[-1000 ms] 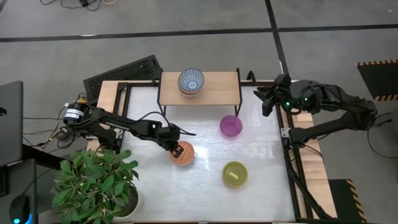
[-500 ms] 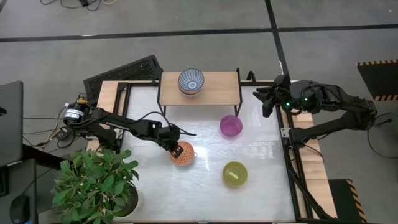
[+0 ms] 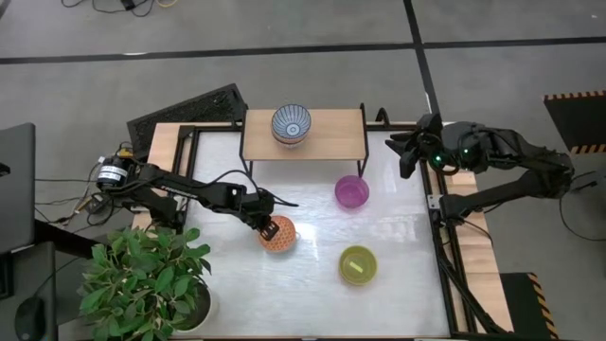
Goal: Place and stack bowls onto a shelf
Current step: Stack the orange patterned bowl on top of the blue patterned bowl on the shelf
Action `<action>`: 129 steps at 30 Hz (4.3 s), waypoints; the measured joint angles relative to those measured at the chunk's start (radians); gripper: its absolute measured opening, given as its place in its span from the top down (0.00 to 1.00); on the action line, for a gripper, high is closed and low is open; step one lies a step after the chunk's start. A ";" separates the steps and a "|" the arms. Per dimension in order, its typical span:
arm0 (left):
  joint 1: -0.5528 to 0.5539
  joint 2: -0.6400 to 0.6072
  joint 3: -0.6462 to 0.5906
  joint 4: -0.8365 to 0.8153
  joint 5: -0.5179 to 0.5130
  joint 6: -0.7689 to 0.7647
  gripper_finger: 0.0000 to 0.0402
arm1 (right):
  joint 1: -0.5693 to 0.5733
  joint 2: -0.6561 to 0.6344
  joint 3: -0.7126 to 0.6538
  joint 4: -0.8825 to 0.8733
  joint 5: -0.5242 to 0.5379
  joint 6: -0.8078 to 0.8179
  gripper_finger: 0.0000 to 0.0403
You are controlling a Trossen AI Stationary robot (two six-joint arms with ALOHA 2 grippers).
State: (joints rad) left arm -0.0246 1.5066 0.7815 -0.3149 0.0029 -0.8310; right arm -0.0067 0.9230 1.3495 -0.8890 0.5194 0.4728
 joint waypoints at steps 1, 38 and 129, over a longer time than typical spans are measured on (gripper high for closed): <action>0.000 0.000 0.000 0.000 0.000 0.000 0.98 | 0.000 0.000 0.000 0.000 0.000 0.000 0.67; 0.000 0.000 0.001 0.177 -0.039 -0.075 0.98 | 0.053 0.252 0.001 0.003 -0.110 0.054 0.67; 0.000 0.000 0.000 0.027 -0.041 -0.003 0.98 | 0.270 0.494 0.000 0.127 -0.130 0.529 0.67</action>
State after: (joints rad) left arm -0.0246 1.5070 0.7818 -0.2874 -0.0384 -0.8337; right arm 0.2633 1.4170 1.3491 -0.7622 0.3893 1.0021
